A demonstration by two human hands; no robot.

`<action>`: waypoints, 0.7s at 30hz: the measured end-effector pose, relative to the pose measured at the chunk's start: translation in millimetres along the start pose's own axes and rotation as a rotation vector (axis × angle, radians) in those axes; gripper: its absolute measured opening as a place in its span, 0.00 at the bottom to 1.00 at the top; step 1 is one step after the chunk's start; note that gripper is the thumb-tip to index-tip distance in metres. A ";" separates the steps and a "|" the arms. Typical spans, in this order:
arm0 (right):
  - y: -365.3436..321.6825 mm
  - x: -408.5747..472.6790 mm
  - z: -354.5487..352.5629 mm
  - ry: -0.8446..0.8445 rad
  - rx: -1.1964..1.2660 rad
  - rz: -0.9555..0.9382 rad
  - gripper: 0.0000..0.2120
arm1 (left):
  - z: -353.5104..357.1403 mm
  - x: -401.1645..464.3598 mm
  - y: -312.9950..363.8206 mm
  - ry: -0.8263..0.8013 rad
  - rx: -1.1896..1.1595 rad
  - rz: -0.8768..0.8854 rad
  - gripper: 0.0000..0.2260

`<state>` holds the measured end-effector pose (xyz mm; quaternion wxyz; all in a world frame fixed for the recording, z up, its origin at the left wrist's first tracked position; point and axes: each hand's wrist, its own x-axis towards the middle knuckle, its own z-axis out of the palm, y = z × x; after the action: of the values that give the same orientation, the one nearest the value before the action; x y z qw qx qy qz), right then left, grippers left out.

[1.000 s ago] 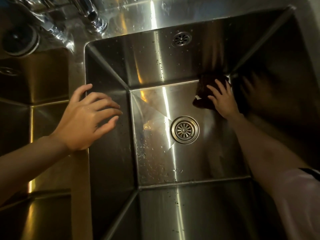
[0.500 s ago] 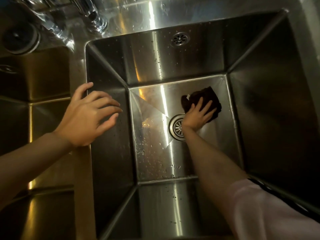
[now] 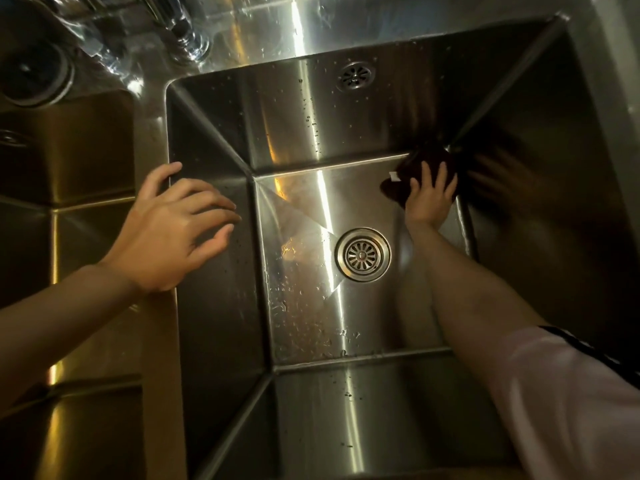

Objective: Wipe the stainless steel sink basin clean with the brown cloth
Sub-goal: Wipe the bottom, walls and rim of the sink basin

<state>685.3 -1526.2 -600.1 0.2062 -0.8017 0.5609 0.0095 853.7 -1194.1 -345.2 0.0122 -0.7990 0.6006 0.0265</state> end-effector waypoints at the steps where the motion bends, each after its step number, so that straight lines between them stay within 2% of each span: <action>1: -8.6 -6.2 3.2 0.018 0.035 0.076 0.22 | -0.3 0.2 0.2 0.002 0.003 -0.002 0.21; 5: -47.8 -28.5 7.0 0.025 0.230 0.422 0.24 | 0.3 -0.9 1.3 0.005 0.004 -0.009 0.21; 7: -58.6 -38.1 11.4 0.021 0.250 0.489 0.25 | 0.1 -0.3 0.8 -0.003 0.006 -0.013 0.21; 14: -56.1 -12.7 9.4 0.018 0.183 0.408 0.24 | 1.4 -0.4 0.5 0.027 -0.013 -0.005 0.20; 21: -46.0 13.4 -3.6 -0.053 0.100 0.211 0.24 | 1.1 0.0 0.7 0.049 -0.041 0.008 0.19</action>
<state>731.1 -1526.3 -585.4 0.2585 -0.7264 0.6363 0.0245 853.0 -1194.3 -346.3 -0.0189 -0.7973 0.6030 0.0193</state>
